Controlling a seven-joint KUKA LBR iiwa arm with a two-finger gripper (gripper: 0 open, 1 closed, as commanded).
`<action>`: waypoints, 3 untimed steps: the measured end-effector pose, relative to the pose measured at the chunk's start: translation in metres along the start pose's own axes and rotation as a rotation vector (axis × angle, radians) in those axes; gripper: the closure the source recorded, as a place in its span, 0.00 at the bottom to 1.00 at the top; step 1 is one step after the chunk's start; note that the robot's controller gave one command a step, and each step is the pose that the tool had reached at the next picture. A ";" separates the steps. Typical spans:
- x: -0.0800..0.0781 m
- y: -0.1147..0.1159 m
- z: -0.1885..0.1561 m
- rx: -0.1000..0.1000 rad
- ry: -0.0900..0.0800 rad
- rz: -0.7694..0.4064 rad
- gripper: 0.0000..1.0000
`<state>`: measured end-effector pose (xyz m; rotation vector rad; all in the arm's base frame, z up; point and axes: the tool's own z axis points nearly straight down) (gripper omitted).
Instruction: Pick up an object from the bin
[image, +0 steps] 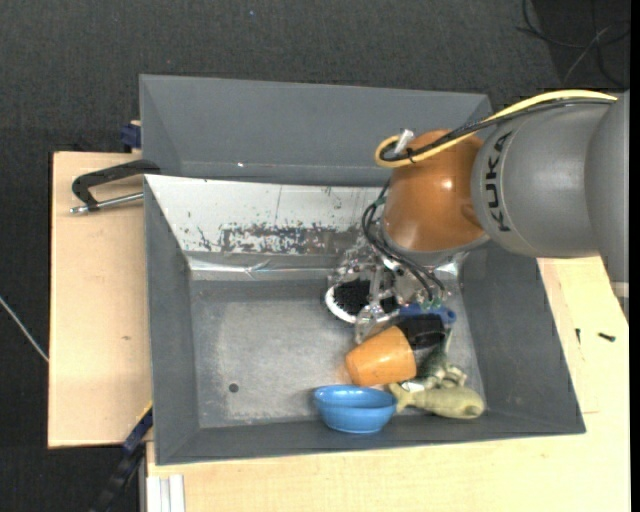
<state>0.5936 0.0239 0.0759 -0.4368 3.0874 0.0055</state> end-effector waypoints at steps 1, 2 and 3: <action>0.002 0.000 0.002 0.000 0.010 -0.001 0.00; 0.000 0.000 0.000 0.000 0.001 0.000 1.00; -0.002 -0.002 -0.179 0.003 0.009 0.080 1.00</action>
Offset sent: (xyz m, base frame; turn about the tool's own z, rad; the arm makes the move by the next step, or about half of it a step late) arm 0.0000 0.0000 0.0000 0.0000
